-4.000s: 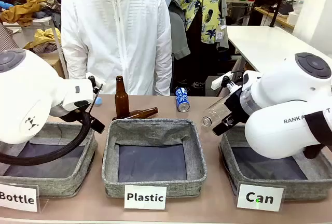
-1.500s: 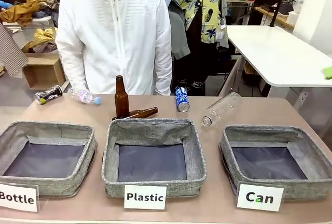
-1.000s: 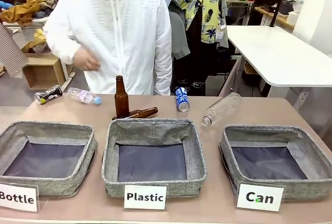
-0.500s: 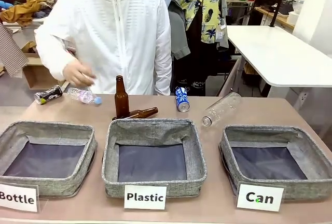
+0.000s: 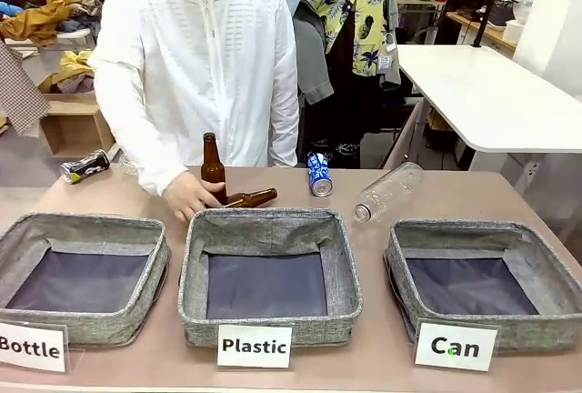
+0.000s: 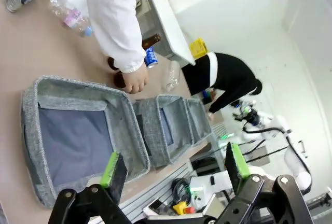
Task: Sort the can waste into the basket.
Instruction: Pick up the can waste from the table and place it in the right Fabric basket.
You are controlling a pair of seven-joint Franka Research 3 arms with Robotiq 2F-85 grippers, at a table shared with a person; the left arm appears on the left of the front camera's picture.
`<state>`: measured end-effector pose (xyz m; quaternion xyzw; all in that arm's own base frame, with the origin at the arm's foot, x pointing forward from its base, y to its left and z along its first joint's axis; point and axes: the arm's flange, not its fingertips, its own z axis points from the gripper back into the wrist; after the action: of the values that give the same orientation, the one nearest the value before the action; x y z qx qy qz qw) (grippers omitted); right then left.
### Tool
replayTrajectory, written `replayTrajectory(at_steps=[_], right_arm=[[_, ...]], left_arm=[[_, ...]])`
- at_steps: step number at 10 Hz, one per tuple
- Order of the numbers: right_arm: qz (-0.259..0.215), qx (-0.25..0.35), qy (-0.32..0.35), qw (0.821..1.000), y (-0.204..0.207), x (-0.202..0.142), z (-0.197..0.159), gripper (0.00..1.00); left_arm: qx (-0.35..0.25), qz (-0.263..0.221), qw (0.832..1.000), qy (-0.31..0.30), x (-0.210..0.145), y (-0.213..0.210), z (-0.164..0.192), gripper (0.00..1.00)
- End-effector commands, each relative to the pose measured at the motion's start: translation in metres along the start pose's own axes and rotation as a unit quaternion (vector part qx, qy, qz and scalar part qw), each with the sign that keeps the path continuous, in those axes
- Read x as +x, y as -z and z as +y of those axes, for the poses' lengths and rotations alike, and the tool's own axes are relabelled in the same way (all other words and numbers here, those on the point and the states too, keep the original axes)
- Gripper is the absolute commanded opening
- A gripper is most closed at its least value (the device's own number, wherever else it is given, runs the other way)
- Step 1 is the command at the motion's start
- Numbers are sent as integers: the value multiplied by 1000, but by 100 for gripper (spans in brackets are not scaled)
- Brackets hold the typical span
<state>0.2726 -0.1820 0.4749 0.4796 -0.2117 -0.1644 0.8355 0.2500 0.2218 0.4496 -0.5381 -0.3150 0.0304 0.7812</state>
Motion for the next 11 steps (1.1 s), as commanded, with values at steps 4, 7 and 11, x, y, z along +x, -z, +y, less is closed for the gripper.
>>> replayTrajectory(at_steps=[4, 7, 11], right_arm=[[-4, 10, -14, 1000, 0, 2, 0, 100], [-4, 10, -14, 1000, 0, 2, 0, 100], [-4, 10, -14, 1000, 0, 2, 0, 100]], left_arm=[[125, 116, 982, 85, 153, 51, 17, 100], [258, 187, 928, 192, 198, 120, 32, 100], [246, 191, 934, 176, 213, 136, 36, 100]])
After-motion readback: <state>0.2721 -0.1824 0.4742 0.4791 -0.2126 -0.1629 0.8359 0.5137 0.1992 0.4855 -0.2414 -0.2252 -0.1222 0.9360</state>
